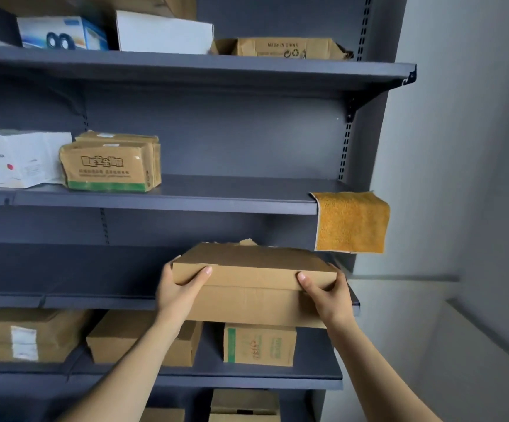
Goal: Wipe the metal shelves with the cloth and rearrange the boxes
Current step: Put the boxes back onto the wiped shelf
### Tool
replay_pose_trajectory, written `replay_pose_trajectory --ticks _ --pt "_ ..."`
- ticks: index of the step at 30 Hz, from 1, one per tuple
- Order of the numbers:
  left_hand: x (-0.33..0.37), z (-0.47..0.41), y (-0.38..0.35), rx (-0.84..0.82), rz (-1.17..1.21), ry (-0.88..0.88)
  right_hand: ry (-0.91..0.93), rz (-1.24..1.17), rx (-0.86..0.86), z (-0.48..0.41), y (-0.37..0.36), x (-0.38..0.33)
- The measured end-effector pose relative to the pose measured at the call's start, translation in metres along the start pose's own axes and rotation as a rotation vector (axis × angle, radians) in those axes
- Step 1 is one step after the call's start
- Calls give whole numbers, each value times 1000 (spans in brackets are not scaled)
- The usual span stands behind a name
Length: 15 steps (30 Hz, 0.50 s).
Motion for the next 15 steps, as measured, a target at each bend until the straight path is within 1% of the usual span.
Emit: replay_pose_trajectory --ticks 5,8,12,15 --pt "-42 -51 -41 -16 18 23 -43 -3 6 -59 -19 29" --pt "-56 -80 -61 -26 31 30 -25 22 -4 -91 -33 34" --pt "-75 -111 -77 -50 28 50 -19 24 -8 -120 -49 46" --pt "-92 -123 -86 -98 13 69 -28 1 -16 -133 -59 60"
Point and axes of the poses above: each hand's wrist, its own z-axis away from the middle knuckle, its own y-axis out of the back of the hand, x = y × z, the point moved 10 cm from there along -z, towards the middle knuckle, and after that the axes turned 3 degrees about z, right-handed, at the moved point
